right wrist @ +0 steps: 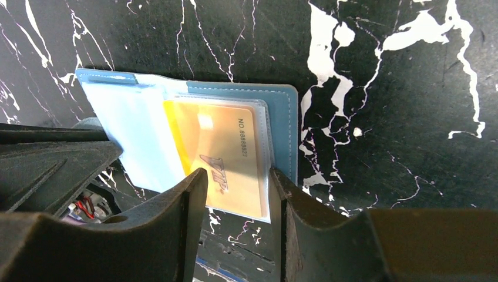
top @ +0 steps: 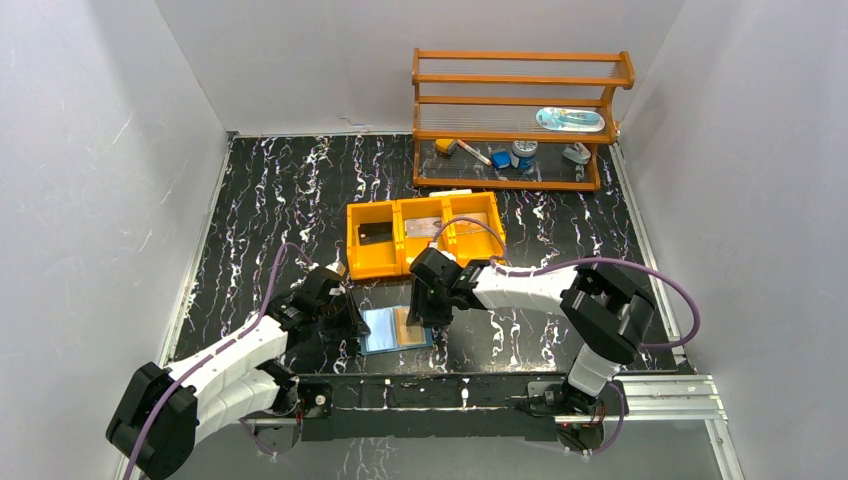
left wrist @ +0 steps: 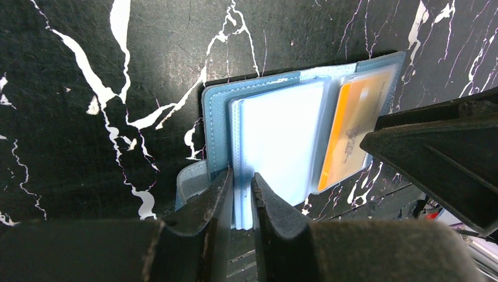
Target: Take the credit cards out of the card holder
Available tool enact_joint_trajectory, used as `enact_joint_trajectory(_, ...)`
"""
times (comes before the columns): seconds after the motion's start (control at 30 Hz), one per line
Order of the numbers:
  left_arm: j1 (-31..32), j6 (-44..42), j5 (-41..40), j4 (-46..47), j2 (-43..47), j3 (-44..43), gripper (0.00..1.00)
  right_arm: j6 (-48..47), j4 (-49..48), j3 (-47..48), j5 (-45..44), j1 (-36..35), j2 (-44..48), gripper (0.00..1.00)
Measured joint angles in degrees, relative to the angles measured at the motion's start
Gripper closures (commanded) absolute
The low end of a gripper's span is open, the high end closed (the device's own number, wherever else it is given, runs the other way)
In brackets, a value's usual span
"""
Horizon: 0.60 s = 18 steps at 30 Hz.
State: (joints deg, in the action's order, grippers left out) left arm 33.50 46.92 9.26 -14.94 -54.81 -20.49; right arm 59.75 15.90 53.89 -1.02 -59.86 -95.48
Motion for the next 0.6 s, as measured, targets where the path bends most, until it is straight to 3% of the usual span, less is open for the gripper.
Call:
enact_joint_trajectory(0.23,0.0,-0.31,0.28,0.31,-0.26,0.0,0.84,-0.17,-0.57,0.0,1.36,0.33,-0.24,0.62)
enact_joint_trajectory(0.6,0.0,-1.05,0.96,0.96,-1.33,-0.26,0.84,-0.17,-2.47,-0.02,3.15,0.22,1.36,0.64)
